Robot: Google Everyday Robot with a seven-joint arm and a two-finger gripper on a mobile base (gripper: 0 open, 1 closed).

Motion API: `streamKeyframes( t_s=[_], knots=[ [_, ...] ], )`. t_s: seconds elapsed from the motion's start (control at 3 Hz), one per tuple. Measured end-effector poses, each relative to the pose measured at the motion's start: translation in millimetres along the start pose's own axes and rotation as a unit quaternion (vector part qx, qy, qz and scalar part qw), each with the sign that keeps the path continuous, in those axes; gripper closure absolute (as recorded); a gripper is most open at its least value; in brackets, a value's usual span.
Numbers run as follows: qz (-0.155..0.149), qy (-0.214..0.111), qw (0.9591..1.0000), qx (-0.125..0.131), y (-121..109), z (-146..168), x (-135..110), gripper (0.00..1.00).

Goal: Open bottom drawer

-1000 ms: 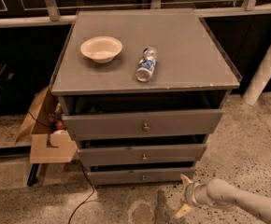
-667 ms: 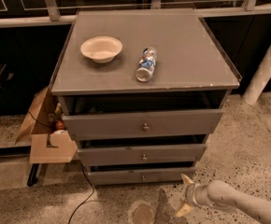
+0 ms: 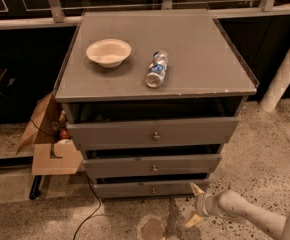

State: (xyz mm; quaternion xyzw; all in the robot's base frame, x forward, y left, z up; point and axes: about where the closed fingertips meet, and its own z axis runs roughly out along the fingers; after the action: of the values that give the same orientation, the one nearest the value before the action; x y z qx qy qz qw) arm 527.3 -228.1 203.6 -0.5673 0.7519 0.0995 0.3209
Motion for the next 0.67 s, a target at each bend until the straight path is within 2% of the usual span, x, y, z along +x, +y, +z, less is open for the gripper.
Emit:
streamKeyframes(
  t_s=[0.67],
  knots=[
    [-0.024, -0.005, 0.9993, -0.029, -26.4, 40.2, -10.1, 0.00]
  ],
)
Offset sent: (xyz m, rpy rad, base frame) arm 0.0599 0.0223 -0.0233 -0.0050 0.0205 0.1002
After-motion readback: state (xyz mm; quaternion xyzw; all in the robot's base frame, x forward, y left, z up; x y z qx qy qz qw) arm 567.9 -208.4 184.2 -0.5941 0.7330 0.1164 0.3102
